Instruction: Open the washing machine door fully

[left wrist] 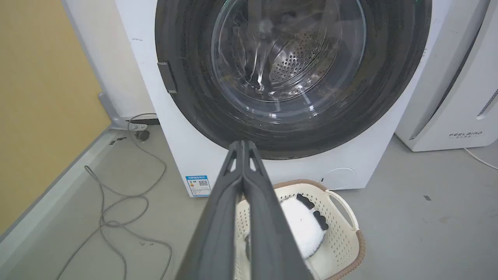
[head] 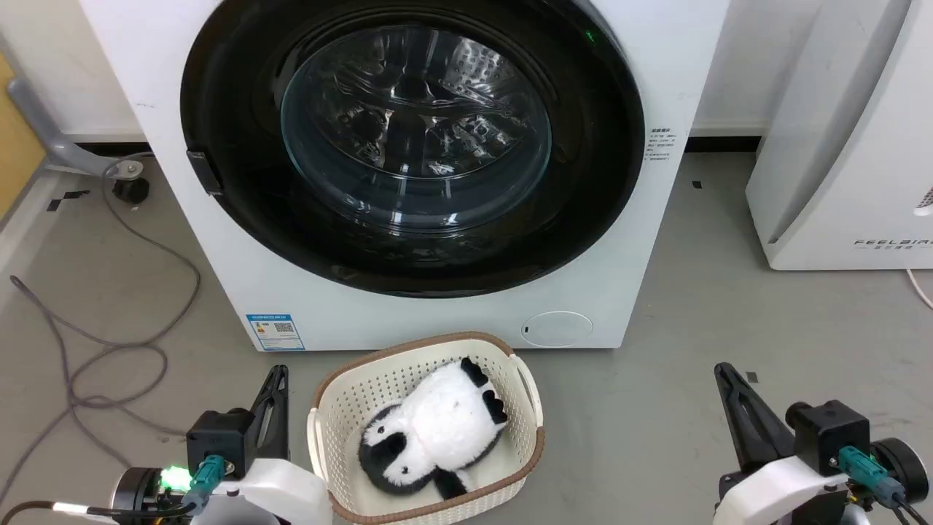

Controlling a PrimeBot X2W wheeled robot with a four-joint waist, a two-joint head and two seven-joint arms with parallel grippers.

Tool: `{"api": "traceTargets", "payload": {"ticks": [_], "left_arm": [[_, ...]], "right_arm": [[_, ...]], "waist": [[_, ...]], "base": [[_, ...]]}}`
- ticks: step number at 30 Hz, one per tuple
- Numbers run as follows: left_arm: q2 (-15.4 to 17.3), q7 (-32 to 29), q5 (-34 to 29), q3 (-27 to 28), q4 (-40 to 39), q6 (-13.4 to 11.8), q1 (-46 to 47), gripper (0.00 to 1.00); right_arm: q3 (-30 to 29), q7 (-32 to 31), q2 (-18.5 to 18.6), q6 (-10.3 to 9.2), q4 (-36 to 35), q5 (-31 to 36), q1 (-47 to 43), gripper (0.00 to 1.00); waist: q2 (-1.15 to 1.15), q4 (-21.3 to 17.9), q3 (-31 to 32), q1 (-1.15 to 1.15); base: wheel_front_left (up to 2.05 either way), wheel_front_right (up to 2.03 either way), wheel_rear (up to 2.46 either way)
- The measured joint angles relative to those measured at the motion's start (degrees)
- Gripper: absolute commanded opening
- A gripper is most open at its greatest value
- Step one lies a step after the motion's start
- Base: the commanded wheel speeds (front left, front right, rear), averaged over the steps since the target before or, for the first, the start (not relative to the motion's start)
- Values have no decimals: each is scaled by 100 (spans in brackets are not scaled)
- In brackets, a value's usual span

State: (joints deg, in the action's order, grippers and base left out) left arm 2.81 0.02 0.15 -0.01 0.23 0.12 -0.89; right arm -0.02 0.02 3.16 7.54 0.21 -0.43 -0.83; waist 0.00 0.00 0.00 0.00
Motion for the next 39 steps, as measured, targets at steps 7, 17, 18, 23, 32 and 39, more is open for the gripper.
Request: {"api": "traceTargets", "payload": {"ticks": [7,17,18,23,32,39], "left_arm": [[0,0,0,0,0,0,0,0],[0,0,0,0,0,-1,0,0],[0,-1,0,-1,0,0,0,0],[0,-1,0,-2,0,0,0,0],[0,0,1,-2,9,0,-3,100],[0,54,2,-49,24,0,-4,100]], "right_arm": [[0,0,0,0,0,0,0,0],[0,0,0,0,0,0,0,0],[0,0,0,0,0,0,0,0],[-2,0,-1,0,0,0,0,0],[-1,1,0,0,2,-4,-4,100],[-5,47,1,0,4,-14,-8,100]], "waist": [[0,0,0,0],[0,0,0,0],[0,0,0,0],[0,0,0,0],[0,0,0,0],[0,0,-3,0]], "base": [[0,0,0],[0,0,0],[0,0,0],[0,0,0],[0,0,0],[0,0,0]]}}
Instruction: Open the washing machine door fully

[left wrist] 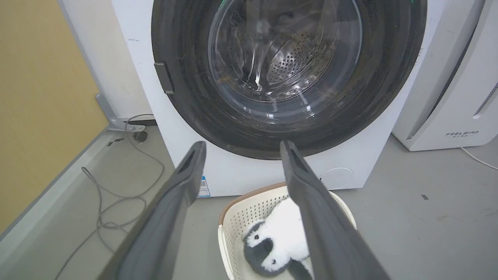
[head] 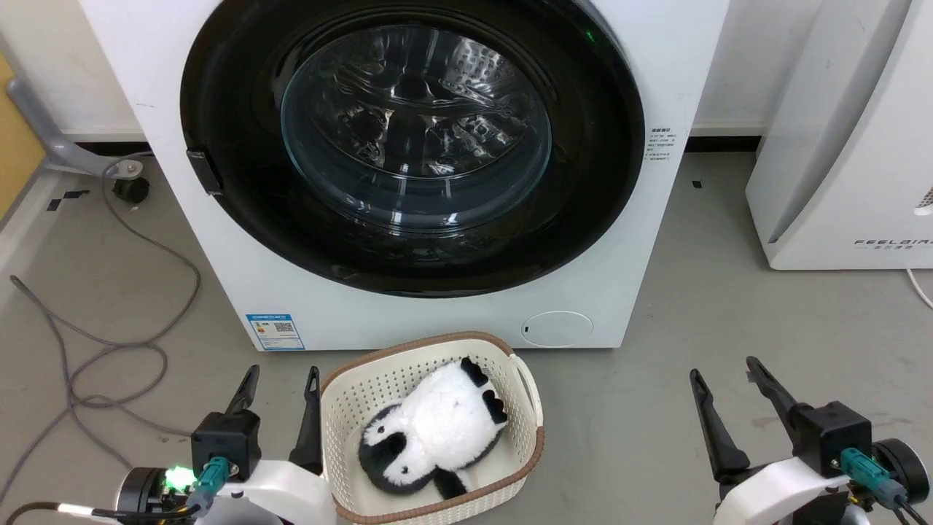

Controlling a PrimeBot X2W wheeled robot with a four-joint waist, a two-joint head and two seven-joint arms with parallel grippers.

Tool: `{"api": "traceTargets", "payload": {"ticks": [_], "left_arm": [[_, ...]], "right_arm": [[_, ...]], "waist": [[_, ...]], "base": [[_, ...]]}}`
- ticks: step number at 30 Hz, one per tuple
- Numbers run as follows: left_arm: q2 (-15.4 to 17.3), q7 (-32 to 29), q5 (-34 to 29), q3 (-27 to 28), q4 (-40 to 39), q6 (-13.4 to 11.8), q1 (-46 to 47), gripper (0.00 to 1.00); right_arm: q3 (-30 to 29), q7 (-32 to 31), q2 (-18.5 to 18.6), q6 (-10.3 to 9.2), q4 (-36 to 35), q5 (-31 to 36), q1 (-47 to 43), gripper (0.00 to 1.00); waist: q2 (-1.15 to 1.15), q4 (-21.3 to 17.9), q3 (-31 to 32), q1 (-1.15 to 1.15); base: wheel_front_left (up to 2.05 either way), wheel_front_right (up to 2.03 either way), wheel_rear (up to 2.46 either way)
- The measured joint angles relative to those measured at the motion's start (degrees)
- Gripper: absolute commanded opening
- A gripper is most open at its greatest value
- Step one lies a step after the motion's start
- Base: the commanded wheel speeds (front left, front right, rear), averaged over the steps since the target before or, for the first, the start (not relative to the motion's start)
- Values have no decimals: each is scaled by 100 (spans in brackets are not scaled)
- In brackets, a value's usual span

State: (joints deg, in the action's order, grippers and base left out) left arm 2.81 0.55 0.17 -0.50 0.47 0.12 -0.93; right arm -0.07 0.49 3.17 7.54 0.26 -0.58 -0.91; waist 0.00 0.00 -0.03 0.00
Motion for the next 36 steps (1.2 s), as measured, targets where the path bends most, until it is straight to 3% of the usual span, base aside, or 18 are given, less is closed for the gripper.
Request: {"api": "traceTargets", "payload": {"ticks": [22,36], "left_arm": [[0,247,10,-181,76,-15,1,100],[0,414,43,-302,85,-34,86,100]], "right_arm": [[44,215,237,0,16,-572,20,100],[24,158,660,0,0,-1595,638,100]], "waist": [[0,32,-124,1],[0,73,-396,1]], "base": [[0,0,0],[0,0,0]]}}
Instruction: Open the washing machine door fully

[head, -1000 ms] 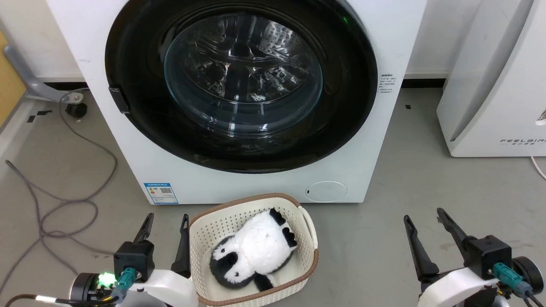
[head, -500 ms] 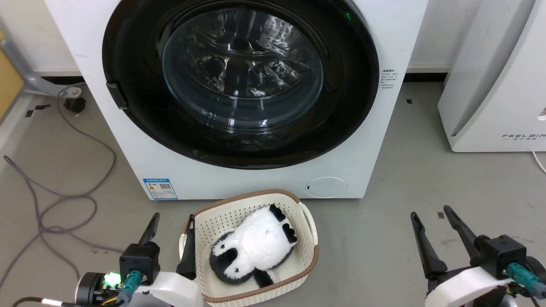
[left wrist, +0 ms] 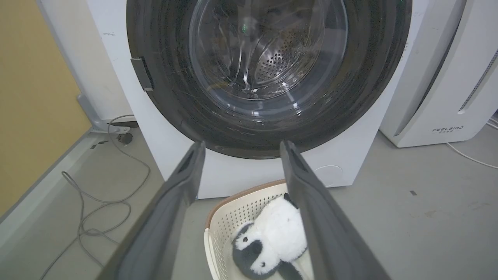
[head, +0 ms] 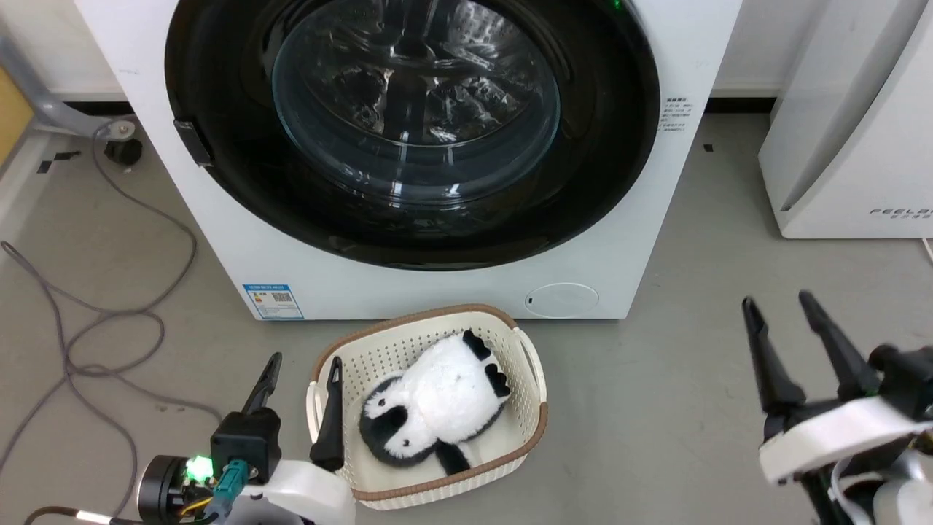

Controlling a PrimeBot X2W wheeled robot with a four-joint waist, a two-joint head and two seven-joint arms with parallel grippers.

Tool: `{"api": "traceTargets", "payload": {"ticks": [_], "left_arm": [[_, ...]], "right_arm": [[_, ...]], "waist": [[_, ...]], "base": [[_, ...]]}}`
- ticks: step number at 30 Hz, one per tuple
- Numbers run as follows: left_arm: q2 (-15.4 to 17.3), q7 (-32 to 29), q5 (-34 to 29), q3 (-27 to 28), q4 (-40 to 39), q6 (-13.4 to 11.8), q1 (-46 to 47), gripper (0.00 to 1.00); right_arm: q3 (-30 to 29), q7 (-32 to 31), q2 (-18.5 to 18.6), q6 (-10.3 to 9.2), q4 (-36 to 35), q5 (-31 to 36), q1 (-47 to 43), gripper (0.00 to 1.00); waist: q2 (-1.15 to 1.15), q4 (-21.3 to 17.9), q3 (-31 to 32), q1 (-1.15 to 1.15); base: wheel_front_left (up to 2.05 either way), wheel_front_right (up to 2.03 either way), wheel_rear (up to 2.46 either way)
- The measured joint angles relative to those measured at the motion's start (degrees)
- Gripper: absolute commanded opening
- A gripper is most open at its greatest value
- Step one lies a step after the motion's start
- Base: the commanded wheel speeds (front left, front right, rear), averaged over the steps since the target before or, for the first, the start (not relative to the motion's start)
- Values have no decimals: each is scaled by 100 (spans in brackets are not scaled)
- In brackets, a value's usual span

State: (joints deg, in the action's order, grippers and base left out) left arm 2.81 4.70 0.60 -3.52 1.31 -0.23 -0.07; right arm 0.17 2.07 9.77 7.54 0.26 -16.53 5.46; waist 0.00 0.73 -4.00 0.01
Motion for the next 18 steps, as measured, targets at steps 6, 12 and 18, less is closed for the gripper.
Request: {"api": "traceTargets", "payload": {"ticks": [6,12,18], "left_arm": [[0,88,0,-76,-27,-22,41,100],[1,152,0,-118,-51,-43,141,100],[1,225,9,-183,-52,-63,198,100]], "right_arm": [[-41,-107,211,0,30,-533,408,100],[-137,-267,339,0,153,-1081,868,100],[-234,-360,438,-1,350,-1527,1326,100]], "waist": [[0,37,-151,0],[0,85,-305,0],[0,153,-468,0]], "base": [[0,0,0],[0,0,0],[0,0,0]]}}
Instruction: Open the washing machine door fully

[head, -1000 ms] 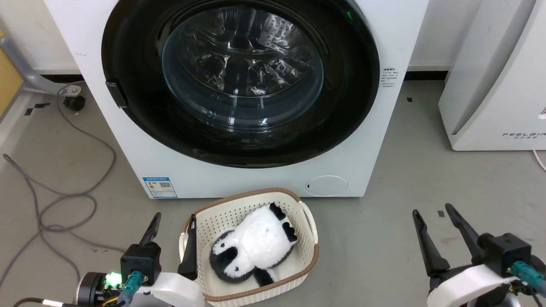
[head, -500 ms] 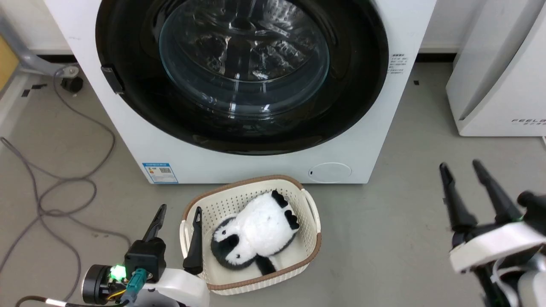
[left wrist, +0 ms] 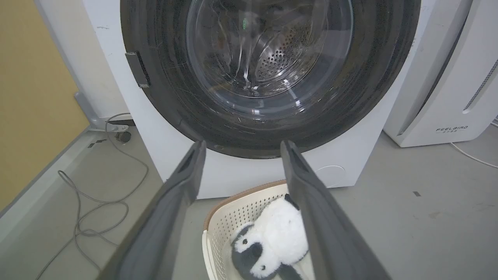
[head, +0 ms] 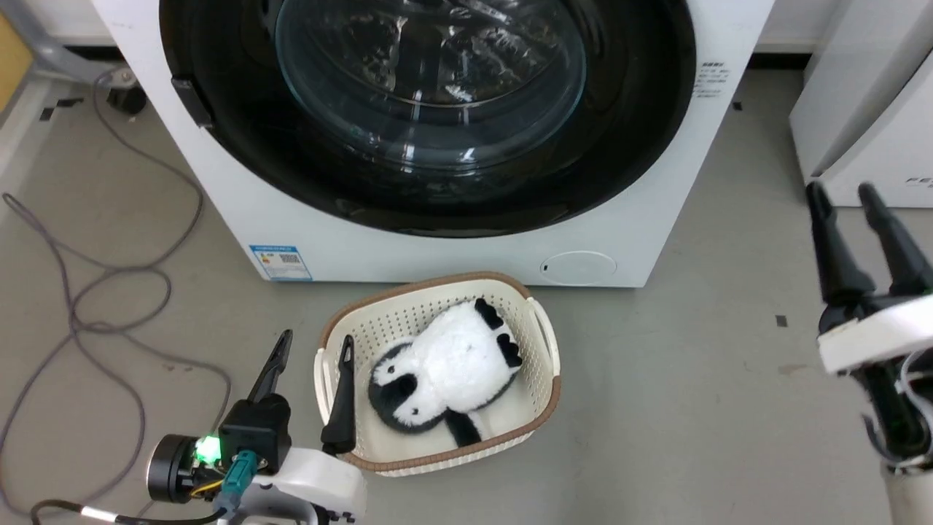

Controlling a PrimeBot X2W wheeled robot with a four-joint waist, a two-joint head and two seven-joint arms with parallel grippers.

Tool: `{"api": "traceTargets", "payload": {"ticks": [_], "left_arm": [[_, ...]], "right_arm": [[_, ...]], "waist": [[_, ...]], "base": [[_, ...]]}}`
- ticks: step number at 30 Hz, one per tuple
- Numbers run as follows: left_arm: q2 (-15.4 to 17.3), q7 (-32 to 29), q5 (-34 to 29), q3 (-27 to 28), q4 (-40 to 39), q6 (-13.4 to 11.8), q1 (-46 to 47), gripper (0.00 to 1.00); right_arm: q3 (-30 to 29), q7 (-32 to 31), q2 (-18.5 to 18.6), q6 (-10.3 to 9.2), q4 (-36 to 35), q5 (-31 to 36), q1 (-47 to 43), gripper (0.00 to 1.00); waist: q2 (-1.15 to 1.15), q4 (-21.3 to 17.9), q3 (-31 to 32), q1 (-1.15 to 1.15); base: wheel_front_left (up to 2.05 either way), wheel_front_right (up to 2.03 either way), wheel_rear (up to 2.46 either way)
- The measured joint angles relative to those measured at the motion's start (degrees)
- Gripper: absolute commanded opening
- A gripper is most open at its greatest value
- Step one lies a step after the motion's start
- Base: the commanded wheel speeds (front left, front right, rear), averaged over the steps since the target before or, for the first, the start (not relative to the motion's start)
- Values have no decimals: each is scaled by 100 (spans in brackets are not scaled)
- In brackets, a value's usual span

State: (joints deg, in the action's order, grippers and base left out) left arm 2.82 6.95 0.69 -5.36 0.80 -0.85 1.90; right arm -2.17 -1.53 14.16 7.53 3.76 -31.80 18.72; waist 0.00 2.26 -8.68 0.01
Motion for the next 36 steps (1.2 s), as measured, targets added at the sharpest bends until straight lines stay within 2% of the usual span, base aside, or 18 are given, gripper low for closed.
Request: {"api": "traceTargets", "payload": {"ticks": [1,2,3,14,27,36], "left_arm": [[0,5,0,-15,1,0,25,100],[0,23,1,-35,0,-1,51,100],[0,26,3,-57,-1,-5,70,100],[0,174,53,-222,3,-52,249,100],[0,320,183,-436,25,-119,453,100],[-1,427,263,-579,3,-218,549,100]], "right_arm": [[-5,-43,21,0,34,-68,75,100],[-5,-68,42,0,74,-140,155,60],[-18,-97,54,0,121,-213,240,0],[-252,-665,120,0,1093,-1169,1499,0],[-213,-1321,425,-1,2354,-1655,3044,0],[-149,-2103,589,-1,3165,-2141,3860,0]], "waist": [[0,12,-29,0],[0,24,-59,0],[0,36,-90,0],[0,195,-460,0],[0,469,-886,0],[0,672,-1149,0]], "base": [[0,0,0],[0,0,0],[0,0,0],[0,0,0],[0,0,0],[0,0,0]]}}
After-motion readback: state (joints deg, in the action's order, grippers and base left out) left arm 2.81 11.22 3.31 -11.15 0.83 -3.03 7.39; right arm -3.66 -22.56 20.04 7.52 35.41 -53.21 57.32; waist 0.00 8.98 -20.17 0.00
